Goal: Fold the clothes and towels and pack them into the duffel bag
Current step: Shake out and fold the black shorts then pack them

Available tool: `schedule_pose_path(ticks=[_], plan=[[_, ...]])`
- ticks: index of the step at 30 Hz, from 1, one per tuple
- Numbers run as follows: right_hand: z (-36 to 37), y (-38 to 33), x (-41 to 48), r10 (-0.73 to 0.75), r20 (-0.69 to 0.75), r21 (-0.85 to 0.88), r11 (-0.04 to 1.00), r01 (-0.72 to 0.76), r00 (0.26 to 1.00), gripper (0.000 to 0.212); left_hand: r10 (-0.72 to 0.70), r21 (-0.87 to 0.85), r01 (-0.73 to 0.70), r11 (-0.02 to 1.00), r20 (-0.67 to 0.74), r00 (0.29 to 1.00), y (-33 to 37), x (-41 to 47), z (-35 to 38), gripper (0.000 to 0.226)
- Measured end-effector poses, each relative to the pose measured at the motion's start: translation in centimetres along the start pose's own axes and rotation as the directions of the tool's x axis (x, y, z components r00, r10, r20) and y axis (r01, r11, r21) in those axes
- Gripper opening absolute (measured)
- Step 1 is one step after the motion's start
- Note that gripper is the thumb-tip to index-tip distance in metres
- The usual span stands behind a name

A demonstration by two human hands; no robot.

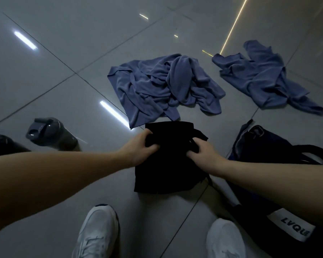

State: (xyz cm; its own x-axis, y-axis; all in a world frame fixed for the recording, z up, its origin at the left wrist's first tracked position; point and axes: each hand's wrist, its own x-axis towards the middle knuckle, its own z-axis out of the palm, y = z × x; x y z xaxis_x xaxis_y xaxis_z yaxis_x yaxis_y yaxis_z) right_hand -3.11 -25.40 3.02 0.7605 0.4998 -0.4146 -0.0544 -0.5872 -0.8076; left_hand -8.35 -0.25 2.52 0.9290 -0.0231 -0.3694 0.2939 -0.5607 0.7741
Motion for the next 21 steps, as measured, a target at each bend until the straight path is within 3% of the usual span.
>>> schedule_pose_path(ticks=[2, 7, 9, 11, 13, 15, 17, 18, 21], plan=[[-0.1, 0.2, 2.3, 0.046, -0.065, -0.009, 0.999, -0.047, 0.997, 0.01, -0.077, -0.109, 0.067, 0.992, -0.089, 0.993, -0.8, 2.4, 0.4, 0.029], [-0.3, 0.4, 6.6, 0.196, -0.08, -0.003, 0.98, -0.197, 0.977, 0.013, -0.183, -0.06, 0.174, 0.983, -0.232, 0.955, -1.8, 6.1, 2.3, 0.039], [0.3, 0.7, 7.3, 0.255, -0.147, -0.051, 0.963, -0.264, 0.956, 0.023, -0.116, 0.092, 0.156, 0.983, -0.345, 0.932, -1.8, 6.9, 3.1, 0.045], [1.1, 1.0, 7.6, 0.327, -0.21, -0.044, 0.938, -0.343, 0.921, 0.036, 0.083, 0.356, 0.081, 0.931, -0.424, 0.902, -1.8, 6.7, 3.7, 0.052], [1.8, 0.6, 6.9, 0.339, -0.302, -0.06, 0.926, -0.373, 0.891, 0.046, 0.328, 0.537, -0.123, 0.835, -0.306, 0.894, -1.5, 5.8, 4.1, 0.048], [2.7, 0.5, 5.2, 0.125, -0.402, -0.326, 0.906, -0.269, 0.907, 0.055, 0.501, 0.658, -0.341, 0.672, -0.064, 0.863, -1.5, 4.8, 4.8, 0.041], [3.9, 1.1, 3.2, -0.083, -0.32, -0.582, 0.803, -0.126, 0.944, 0.065, 0.51, 0.736, -0.433, 0.52, 0.139, 0.849, -2.2, 4.1, 5.6, 0.052], [4.5, 1.5, 2.2, -0.105, -0.242, -0.655, 0.751, -0.082, 0.965, 0.069, 0.466, 0.754, -0.44, 0.488, 0.202, 0.862, -2.7, 3.9, 5.8, 0.062], [5.9, 3.0, 0.7, 0.011, -0.076, -0.731, 0.679, -0.063, 0.997, 0.075, 0.36, 0.763, -0.456, 0.458, 0.31, 0.88, -4.1, 4.0, 6.2, 0.081]])
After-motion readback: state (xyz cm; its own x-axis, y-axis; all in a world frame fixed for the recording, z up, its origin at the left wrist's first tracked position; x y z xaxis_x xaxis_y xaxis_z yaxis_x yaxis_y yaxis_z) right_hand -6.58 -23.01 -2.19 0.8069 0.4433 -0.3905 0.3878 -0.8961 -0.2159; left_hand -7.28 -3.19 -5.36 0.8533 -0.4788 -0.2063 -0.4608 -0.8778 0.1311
